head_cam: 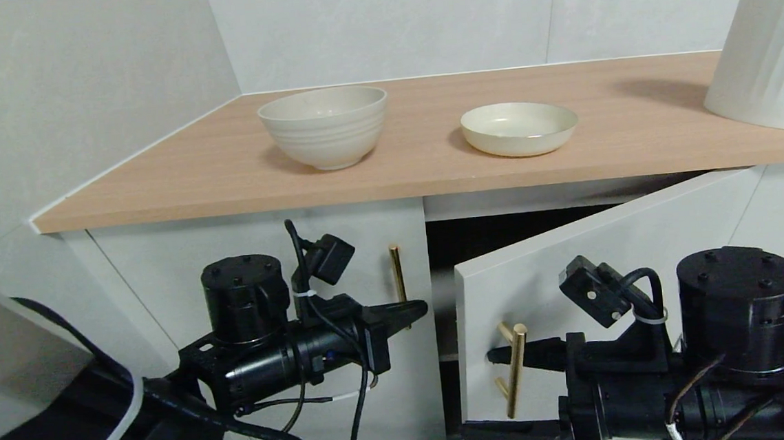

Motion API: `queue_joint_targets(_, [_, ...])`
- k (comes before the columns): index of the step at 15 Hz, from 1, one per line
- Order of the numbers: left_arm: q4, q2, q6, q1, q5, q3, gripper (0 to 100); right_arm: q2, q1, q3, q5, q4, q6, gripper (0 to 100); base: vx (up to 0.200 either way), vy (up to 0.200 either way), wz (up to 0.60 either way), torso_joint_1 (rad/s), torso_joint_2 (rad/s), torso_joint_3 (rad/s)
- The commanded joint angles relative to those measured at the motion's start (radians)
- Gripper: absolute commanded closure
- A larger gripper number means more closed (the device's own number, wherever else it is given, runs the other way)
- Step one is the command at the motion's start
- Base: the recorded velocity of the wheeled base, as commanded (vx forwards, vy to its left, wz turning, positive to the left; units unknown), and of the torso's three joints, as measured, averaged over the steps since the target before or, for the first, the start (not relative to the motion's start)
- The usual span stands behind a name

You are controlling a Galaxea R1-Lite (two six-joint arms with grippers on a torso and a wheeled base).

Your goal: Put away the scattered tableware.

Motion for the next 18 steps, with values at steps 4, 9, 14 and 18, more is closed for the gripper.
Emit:
queue_joint_targets(4, [-0.023,0.113,-0.003,-0.052,-0.001,-0.107,100,-0.016,-0.001,0.018,-0.004,0.005,-0.004,0,0.0,0.0,0.0,0.0,0.0,0.0])
queue_joint_targets(9, [-0.062,0.143,-0.004,-0.139,0.002,-0.116,100,-0.016,-0.006,0.03,-0.004,0.005,-0.023,0,0.0,0.0,0.0,0.0,0.0,0.0])
queue_joint_targets(14, [-0.145,0.163,-0.072,-0.167,0.002,-0.11,100,-0.017,-0.051,0.027,-0.005,0.005,-0.023,0,0.0,0.0,0.0,0.0,0.0,0.0])
queue_joint_targets(18, [-0.185,0.188,-0.076,-0.168,0.001,-0.114,100,-0.034,-0.13,0.047,-0.008,-0.011,-0.021,0,0.0,0.0,0.0,0.0,0.0,0.0])
